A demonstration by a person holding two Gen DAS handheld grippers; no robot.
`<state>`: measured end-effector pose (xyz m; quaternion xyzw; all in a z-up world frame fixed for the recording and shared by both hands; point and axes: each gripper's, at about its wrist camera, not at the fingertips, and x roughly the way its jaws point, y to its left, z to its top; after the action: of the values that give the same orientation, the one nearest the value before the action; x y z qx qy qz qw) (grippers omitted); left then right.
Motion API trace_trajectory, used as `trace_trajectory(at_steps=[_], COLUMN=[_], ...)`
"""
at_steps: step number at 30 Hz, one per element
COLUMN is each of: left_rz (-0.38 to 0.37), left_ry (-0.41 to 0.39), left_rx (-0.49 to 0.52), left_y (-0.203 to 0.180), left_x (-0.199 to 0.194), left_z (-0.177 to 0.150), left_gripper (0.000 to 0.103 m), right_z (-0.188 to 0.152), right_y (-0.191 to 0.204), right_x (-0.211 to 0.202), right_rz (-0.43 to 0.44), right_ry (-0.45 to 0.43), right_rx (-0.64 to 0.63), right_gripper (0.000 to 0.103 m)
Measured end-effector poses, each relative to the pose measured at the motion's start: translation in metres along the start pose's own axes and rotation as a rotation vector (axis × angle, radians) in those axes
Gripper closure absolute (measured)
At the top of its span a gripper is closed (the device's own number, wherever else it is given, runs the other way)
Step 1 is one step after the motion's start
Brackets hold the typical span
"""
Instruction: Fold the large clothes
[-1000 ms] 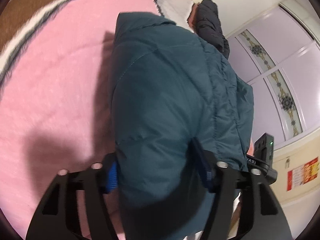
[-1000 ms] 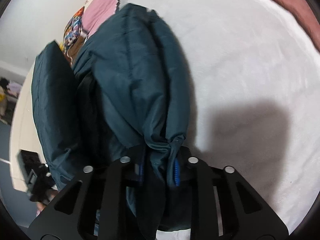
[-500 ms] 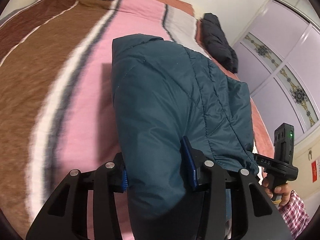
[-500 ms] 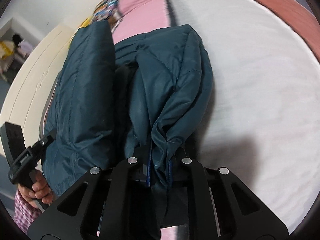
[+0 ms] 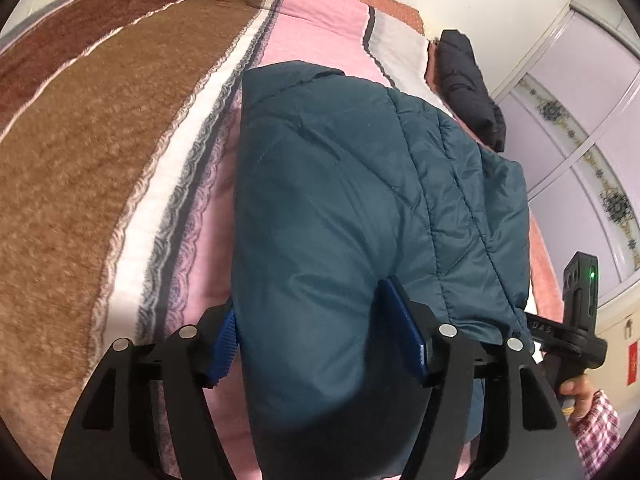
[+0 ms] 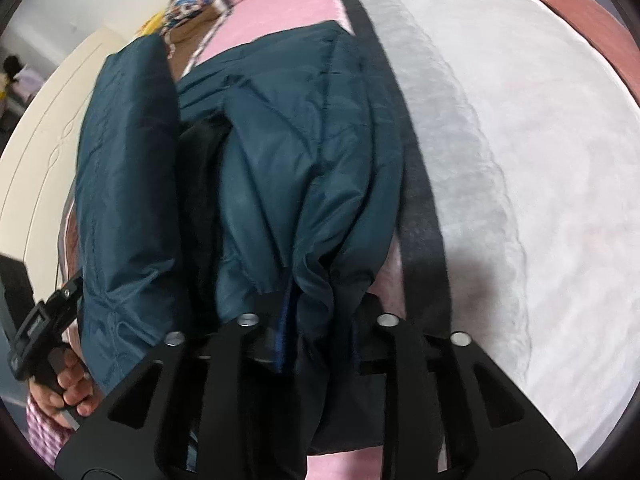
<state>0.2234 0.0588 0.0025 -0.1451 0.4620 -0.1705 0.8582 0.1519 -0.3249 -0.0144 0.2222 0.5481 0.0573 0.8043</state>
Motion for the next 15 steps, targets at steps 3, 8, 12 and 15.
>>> trace_trajectory(at_steps=[3,8,12,15], left_rz=[0.026,0.037,0.049,0.060], left_ry=[0.014,-0.031,-0.062,-0.072], left_rx=[-0.002,0.026,0.088,0.131], left_y=[0.001,-0.002,-0.016,-0.027], left_x=[-0.003,-0.028,-0.050,-0.062], left_z=[0.002,-0.001,-0.004,-0.010], left_gripper=[0.037,0.037,0.035,0.035], right_z=[0.004,-0.010,-0.019,-0.031], right_y=[0.000,-0.011,-0.013,-0.012], right_x=[-0.005,-0.038,-0.067,-0.082], right_rz=[-0.002,0.019,0.032,0.034], right_ry=[-0.007,-0.045,-0.089,-0.110], right_rx=[0.015,0.024,0.018,0.008], right_gripper=[0.072,0.064,0.063,0.063])
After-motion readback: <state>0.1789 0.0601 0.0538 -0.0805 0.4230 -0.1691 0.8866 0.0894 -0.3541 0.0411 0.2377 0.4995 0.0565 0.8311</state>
